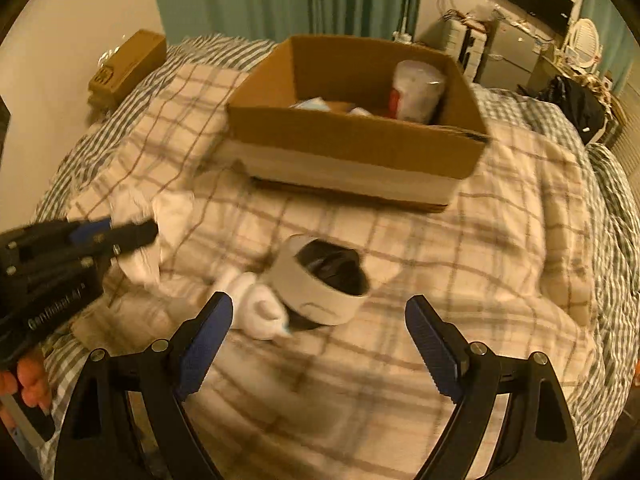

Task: Organize objects
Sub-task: 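Grasp the white figurine with the right gripper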

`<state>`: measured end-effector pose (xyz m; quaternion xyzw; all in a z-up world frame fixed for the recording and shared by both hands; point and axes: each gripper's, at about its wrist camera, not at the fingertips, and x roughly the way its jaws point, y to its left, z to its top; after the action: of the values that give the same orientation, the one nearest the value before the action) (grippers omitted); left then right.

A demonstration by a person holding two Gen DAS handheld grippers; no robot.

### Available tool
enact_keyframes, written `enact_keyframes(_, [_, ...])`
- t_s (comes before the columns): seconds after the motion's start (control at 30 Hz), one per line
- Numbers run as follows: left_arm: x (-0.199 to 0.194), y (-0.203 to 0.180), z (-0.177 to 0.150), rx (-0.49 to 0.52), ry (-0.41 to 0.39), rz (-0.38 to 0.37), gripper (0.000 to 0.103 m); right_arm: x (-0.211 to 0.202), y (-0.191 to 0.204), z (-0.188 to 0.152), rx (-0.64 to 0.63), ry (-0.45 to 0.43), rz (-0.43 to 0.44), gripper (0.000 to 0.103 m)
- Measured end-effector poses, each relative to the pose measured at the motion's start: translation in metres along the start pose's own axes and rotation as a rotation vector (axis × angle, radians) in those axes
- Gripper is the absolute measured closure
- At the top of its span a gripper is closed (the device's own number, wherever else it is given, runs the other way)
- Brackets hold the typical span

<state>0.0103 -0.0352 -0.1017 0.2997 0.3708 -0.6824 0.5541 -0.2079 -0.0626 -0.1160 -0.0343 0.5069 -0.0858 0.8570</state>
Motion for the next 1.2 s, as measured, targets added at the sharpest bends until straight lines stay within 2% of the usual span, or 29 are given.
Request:
enact_keyframes(0.2, [0.009, 0.028, -0.008, -0.043, 0.015, 0.038, 0.086, 0.031, 0.027, 0.000, -0.018, 0.081, 0.012, 0.015])
enact_keyframes(0.37, [0.019, 0.043, -0.015, -0.077, 0.033, 0.015, 0.086, 0.056, 0.039, -0.002, -0.012, 0.156, 0.031, 0.015])
enact_keyframes(0.53, [0.026, 0.043, -0.020, -0.089, 0.048, 0.000, 0.086, 0.069, 0.055, 0.004, -0.042, 0.172, -0.021, 0.015])
enact_keyframes(0.63, [0.027, 0.046, -0.021, -0.101, 0.049, -0.006, 0.086, 0.074, 0.078, 0.001, -0.134, 0.171, -0.086, 0.015])
enact_keyframes(0.67, [0.027, 0.047, -0.021, -0.107, 0.047, -0.007, 0.086, 0.074, 0.086, -0.001, -0.174, 0.167, -0.109, 0.019])
enact_keyframes(0.7, [0.026, 0.048, -0.021, -0.112, 0.045, -0.008, 0.086, 0.073, 0.092, -0.004, -0.201, 0.157, -0.121, 0.030])
enact_keyframes(0.73, [0.025, 0.049, -0.021, -0.114, 0.043, -0.008, 0.086, 0.071, 0.093, -0.005, -0.205, 0.149, -0.118, 0.034])
enact_keyframes(0.8, [0.025, 0.050, -0.021, -0.117, 0.042, -0.011, 0.086, 0.066, 0.086, -0.006, -0.167, 0.136, -0.104, 0.038])
enact_keyframes(0.97, [0.028, 0.050, -0.021, -0.122, 0.046, -0.020, 0.086, 0.064, 0.065, -0.007, -0.056, 0.161, -0.028, 0.038])
enact_keyframes(1.1, [0.029, 0.051, -0.022, -0.130, 0.048, -0.023, 0.086, 0.077, 0.076, -0.005, -0.065, 0.190, -0.042, 0.034])
enact_keyframes(1.2, [0.030, 0.054, -0.023, -0.142, 0.048, -0.026, 0.086, 0.096, 0.074, -0.002, -0.025, 0.239, -0.038, 0.033])
